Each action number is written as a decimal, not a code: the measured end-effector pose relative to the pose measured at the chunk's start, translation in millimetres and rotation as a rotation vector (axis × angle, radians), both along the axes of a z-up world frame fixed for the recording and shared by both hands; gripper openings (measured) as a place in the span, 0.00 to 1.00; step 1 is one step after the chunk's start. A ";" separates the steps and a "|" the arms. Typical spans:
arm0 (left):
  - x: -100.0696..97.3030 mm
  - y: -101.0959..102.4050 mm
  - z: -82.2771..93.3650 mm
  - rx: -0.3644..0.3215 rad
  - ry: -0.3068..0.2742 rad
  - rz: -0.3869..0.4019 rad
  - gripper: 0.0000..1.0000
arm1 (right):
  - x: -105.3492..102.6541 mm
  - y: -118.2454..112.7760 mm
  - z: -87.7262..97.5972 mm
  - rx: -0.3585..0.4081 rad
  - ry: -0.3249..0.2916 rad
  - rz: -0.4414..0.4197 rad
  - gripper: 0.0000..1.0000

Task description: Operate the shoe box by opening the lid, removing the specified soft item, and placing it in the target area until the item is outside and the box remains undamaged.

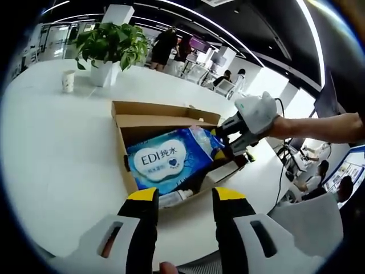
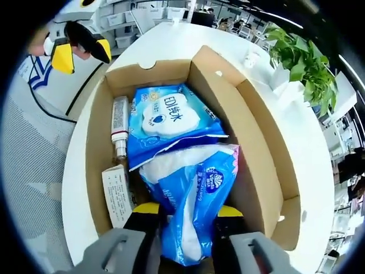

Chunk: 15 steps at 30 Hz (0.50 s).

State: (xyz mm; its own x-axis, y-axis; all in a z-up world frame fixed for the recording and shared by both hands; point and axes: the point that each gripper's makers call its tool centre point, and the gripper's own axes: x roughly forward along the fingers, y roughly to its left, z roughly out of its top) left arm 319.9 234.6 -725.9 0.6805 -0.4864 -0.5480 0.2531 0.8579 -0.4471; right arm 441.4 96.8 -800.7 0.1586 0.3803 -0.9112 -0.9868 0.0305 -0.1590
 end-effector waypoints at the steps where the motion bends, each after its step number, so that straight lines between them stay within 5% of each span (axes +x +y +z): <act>1: 0.0 0.6 0.0 0.000 -0.001 0.001 0.38 | -0.1 0.0 3.4 0.008 -0.004 -0.002 0.28; 15: -0.4 -4.1 3.6 -0.016 -0.007 0.003 0.38 | 5.5 2.7 34.0 0.079 -0.037 -0.024 0.27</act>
